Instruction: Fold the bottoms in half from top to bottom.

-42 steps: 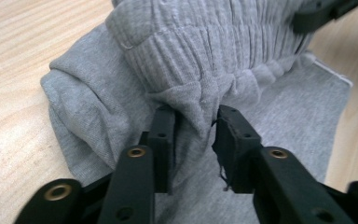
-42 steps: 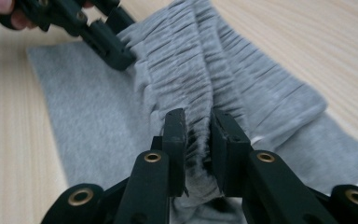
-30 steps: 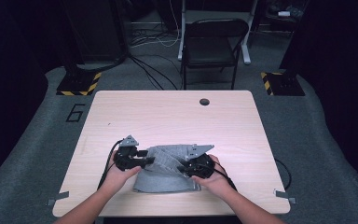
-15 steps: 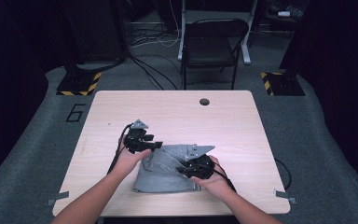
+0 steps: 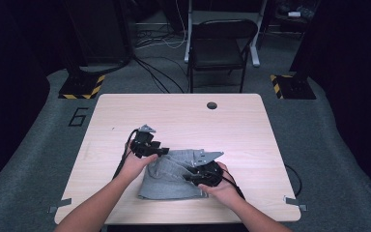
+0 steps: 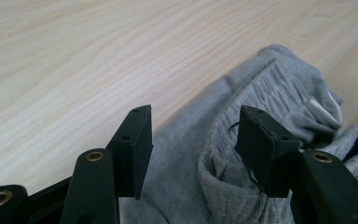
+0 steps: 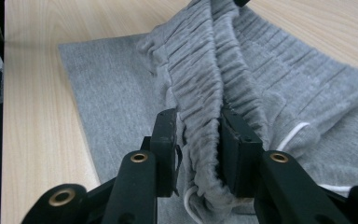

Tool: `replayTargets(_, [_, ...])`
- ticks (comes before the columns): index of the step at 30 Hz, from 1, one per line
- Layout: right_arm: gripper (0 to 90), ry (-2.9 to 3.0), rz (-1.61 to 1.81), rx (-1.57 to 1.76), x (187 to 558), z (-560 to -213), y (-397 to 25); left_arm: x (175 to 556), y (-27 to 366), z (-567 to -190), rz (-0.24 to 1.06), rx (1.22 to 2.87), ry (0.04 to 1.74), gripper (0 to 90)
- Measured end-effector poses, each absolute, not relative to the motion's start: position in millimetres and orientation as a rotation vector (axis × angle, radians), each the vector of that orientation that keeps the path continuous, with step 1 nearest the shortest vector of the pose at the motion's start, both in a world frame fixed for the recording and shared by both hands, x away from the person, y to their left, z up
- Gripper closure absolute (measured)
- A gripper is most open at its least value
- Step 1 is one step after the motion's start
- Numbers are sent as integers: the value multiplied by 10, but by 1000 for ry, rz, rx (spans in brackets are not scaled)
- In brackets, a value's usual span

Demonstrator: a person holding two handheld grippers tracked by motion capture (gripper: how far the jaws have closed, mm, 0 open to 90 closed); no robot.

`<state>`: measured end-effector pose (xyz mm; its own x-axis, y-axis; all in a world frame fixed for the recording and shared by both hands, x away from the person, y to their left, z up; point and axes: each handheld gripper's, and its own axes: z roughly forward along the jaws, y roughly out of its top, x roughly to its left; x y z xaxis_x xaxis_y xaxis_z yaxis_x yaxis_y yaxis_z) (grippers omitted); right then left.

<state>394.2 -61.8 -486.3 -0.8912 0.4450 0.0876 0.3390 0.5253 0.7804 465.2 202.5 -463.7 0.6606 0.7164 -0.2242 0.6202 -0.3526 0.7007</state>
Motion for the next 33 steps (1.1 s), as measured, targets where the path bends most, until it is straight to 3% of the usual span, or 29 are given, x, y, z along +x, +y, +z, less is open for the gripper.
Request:
replayTargets(12, [658,2650,1317,658,3795,-4815,-662,4376,2050,-4632,78,2104,951,503])
replayTargets(21, [645,2626,1397,663,3704,-4721,-776,4161,2104,-4656,46,2077,906,596])
replayTargets(33, [632,2519,1469,748,3713,-4552,-926,3787,2169,-4732,31,2103,858,583])
